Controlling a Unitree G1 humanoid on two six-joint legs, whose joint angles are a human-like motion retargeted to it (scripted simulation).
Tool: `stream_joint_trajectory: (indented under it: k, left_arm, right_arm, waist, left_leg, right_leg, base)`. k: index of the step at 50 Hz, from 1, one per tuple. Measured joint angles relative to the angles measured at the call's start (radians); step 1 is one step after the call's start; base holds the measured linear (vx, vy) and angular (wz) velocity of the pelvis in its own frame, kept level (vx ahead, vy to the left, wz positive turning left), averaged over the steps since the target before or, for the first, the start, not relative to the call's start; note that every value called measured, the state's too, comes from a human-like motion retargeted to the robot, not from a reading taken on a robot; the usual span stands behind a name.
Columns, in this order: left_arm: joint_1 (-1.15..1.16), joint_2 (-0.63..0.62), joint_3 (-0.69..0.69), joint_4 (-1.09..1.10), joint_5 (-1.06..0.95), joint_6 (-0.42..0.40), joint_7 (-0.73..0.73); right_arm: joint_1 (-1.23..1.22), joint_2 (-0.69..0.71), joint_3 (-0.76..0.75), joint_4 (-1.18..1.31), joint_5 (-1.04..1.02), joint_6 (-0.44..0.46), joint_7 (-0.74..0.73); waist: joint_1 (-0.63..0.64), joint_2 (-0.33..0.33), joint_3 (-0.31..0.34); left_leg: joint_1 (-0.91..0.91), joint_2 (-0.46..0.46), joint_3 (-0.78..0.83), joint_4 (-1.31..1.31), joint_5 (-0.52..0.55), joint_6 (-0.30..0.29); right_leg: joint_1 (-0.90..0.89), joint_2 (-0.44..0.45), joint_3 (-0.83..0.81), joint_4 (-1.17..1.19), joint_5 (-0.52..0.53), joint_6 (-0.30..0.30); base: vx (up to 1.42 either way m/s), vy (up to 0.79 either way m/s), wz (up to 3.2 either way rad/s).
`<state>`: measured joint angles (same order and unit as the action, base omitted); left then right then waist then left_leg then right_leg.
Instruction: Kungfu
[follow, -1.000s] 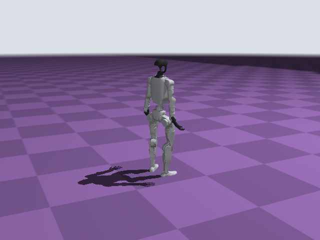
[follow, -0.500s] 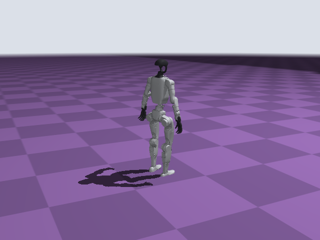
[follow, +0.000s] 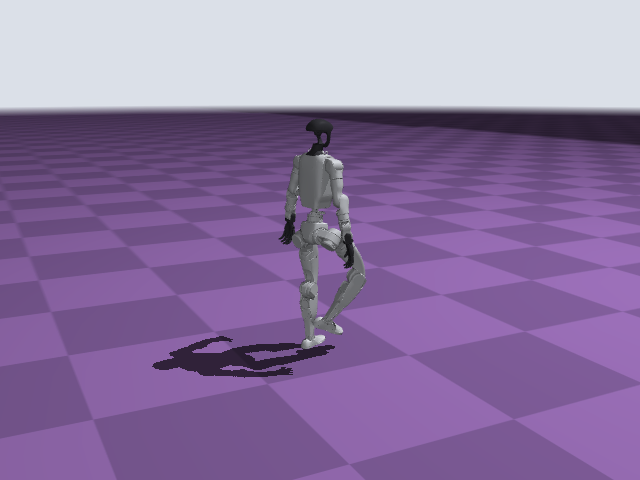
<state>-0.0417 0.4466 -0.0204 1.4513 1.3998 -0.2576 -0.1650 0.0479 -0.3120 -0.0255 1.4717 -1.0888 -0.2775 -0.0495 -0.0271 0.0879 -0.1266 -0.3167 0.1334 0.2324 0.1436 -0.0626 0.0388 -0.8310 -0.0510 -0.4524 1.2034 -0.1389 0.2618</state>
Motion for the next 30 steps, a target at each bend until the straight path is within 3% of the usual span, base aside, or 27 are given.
stream_joint_trajectory:
  k: [8,15,21,25,27,28,30]
  left_arm:
    - [0.021,-0.012,0.026,0.006,-0.03,0.001,0.0]
    - [0.028,-0.034,0.035,0.008,-0.062,0.002,-0.009]
    - [0.055,-0.069,0.123,0.011,-0.058,0.049,0.05]
    - [0.088,-0.101,0.327,0.022,-0.125,0.084,0.127]
    - [0.11,-0.103,0.439,-0.008,-0.22,0.067,0.094]
    - [0.113,-0.1,0.488,-0.034,-0.282,0.055,0.065]
    - [0.106,-0.069,0.567,-0.114,-0.436,0.029,-0.009]
  right_arm:
    - [0.037,0.032,-0.016,0.012,-0.02,-0.001,0.01]
    - [0.043,0.033,-0.032,0.01,0.003,-0.008,0.001]
    - [0.055,0.029,-0.102,-0.005,0.032,-0.014,-0.052]
    - [0.088,0.033,-0.181,-0.045,0.087,-0.03,-0.119]
    - [0.111,0.031,-0.204,-0.075,0.137,-0.063,-0.156]
    - [0.118,0.029,-0.213,-0.092,0.167,-0.083,-0.173]
    - [0.129,0.033,-0.216,-0.134,0.239,-0.12,-0.197]
  waist:
    - [-0.027,0.025,-0.026]
    - [-0.04,0.007,-0.013]
    - [-0.04,-0.016,0.003]
    - [-0.051,-0.016,0.002]
    - [-0.077,-0.019,0.007]
    - [-0.092,-0.029,0.012]
    - [-0.101,-0.035,0.013]
  left_leg:
    - [0.004,0.011,0.053,-0.006,-0.014,0.007]
    - [0.023,-0.009,0.068,0.034,-0.05,0.01]
    - [0.093,-0.046,0.095,0.03,-0.06,-0.017]
    - [0.15,-0.077,0.107,0.023,0.003,-0.085]
    - [0.185,-0.131,0.089,0.015,0.054,-0.106]
    - [0.197,-0.166,0.081,0.016,0.082,-0.116]
    - [0.178,-0.175,0.075,0.062,0.138,-0.163]
  right_leg:
    - [-0.175,-0.007,-0.068,0.334,-0.175,0.0]
    - [-0.142,0.023,-0.041,0.283,-0.176,0.0]
    - [0.056,0.093,0.101,-0.113,-0.024,0.0]
    - [0.305,0.137,0.265,-0.566,0.145,0.0]
    - [0.444,0.106,0.355,-0.787,0.228,-0.001]
    - [0.497,0.077,0.386,-0.874,0.229,-0.005]
    - [0.57,0.043,0.34,-0.965,0.126,-0.104]
  base:
    - [0.11,0.03,-0.03]
    - [0.1,-0.03,-0.16]
    - [0.17,-0.04,-0.15]
    - [0.25,0.07,0.3]
    - [0.25,0.29,0.94]
    - [0.17,0.17,1.07]
    - [0.1,-0.03,0.88]
